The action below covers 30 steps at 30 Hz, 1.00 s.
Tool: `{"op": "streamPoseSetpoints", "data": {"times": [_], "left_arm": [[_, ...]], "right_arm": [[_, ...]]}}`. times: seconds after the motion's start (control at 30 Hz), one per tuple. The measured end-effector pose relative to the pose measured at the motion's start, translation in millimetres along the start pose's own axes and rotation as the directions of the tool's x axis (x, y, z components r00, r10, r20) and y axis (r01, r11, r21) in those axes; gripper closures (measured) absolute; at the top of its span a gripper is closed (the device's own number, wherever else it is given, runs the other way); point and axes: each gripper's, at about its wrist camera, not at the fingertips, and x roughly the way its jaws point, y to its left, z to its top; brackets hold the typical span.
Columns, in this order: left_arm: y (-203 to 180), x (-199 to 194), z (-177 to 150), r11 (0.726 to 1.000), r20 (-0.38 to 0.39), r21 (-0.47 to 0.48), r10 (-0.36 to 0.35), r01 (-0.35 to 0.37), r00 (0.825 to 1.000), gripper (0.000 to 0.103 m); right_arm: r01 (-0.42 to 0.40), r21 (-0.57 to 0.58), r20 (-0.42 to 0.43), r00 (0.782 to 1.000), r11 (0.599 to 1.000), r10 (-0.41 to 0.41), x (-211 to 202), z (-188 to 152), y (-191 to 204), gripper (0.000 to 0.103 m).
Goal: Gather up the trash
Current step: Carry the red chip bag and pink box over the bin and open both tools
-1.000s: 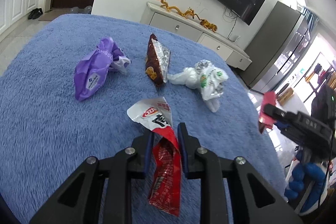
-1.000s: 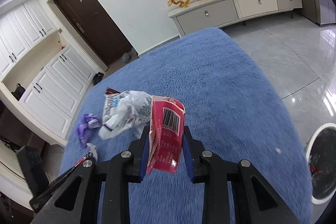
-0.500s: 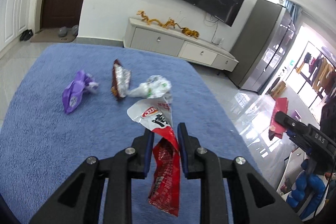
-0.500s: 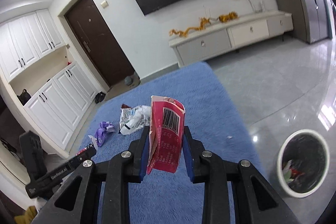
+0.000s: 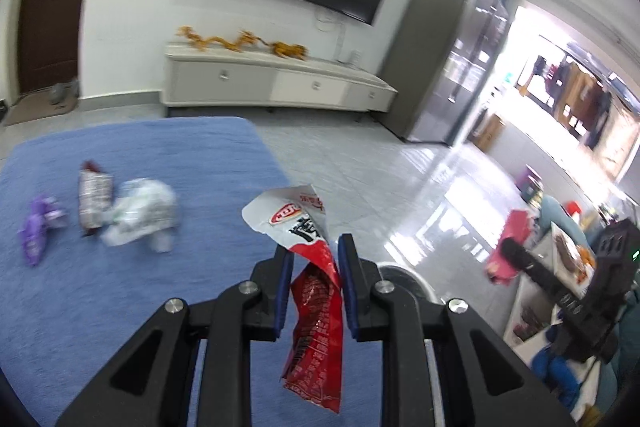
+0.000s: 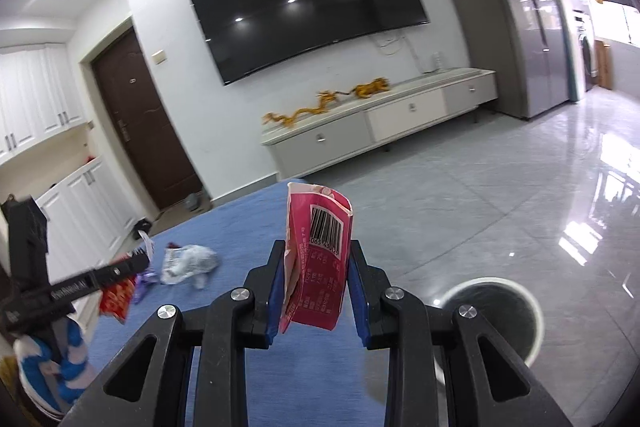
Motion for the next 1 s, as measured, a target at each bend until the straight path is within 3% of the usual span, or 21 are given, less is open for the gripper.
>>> {"op": "streamPoseSetpoints", "data": {"times": [0.23,0.37,0.53,0.77,0.87,1.0], "left_arm": [[-85.7,69.3,15.2,0.991,-0.091,0.098,-0.087,0.096,0.992,0.082],[-132.0,123.8,15.8,0.979,-0.164,0.129,-0.134,0.156,0.977,0.082],[-179.3,201.6,4.0,0.962,-0.28,0.166,-0.163,0.215,0.946,0.081],[-200.0,282.1,-12.4,0.953,-0.387,0.126,-0.207,0.274,0.899,0.081],[-202.9,312.2,-18.5,0.951,-0.437,0.091,-0.228,0.295,0.87,0.08],[-205.6,336.6,-25.9,0.95,-0.474,0.059,-0.243,0.306,0.846,0.08]], "right_arm": [[0.093,0.08,-0.01,0.996,0.992,-0.093,6.3,-8.2,-65.9,0.076],[0.145,0.142,-0.046,0.989,0.979,-0.14,13.0,-17.7,-107.9,0.076],[0.206,0.222,-0.121,0.976,0.953,-0.183,32.7,-35.1,-160.2,0.075],[0.28,0.279,-0.223,0.949,0.918,-0.222,64.0,-58.1,-202.1,0.071],[0.307,0.308,-0.249,0.939,0.9,-0.236,71.3,-65.7,-218.0,0.068],[0.342,0.32,-0.273,0.926,0.883,-0.259,74.5,-73.6,-227.8,0.053]]}}
